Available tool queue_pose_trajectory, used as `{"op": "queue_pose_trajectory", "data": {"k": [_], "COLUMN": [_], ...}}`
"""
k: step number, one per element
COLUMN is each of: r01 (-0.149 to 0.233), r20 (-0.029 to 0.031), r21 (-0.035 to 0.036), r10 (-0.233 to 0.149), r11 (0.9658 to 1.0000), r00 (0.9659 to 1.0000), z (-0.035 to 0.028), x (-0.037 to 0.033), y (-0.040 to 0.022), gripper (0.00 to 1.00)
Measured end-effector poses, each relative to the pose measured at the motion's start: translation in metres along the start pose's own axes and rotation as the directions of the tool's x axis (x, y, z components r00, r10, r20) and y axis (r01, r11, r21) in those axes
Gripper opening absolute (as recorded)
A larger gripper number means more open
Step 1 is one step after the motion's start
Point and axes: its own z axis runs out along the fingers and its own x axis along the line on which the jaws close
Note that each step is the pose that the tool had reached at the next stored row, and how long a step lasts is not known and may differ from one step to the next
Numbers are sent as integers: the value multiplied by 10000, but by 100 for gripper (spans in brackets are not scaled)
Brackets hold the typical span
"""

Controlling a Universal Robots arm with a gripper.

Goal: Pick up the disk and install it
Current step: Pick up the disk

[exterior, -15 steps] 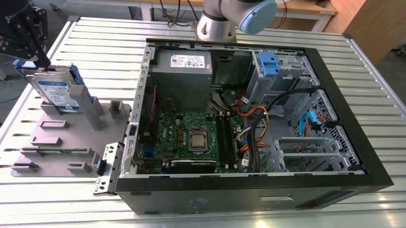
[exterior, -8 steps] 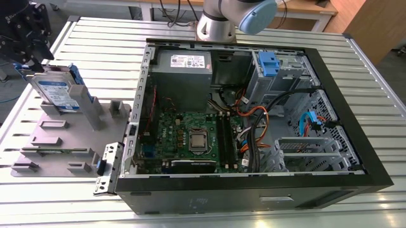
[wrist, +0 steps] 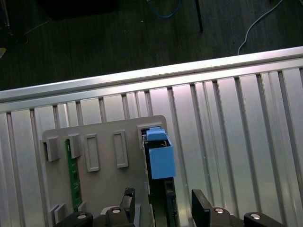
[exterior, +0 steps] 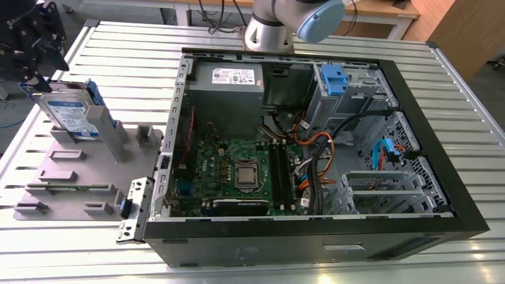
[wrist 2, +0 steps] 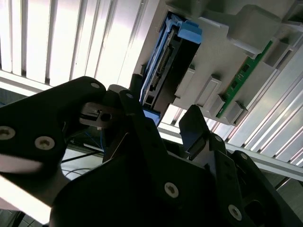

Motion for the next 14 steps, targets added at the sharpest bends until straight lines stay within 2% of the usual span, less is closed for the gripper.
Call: {"op": "queue_pose_trajectory", "data": {"k": [14], "r01": [1], "r20": [0], "r21": [0], "r10": [-1], "r11": [10000], "r00": [10000], "z": [25], "x": [1], "y": [0], "gripper": [59]}}
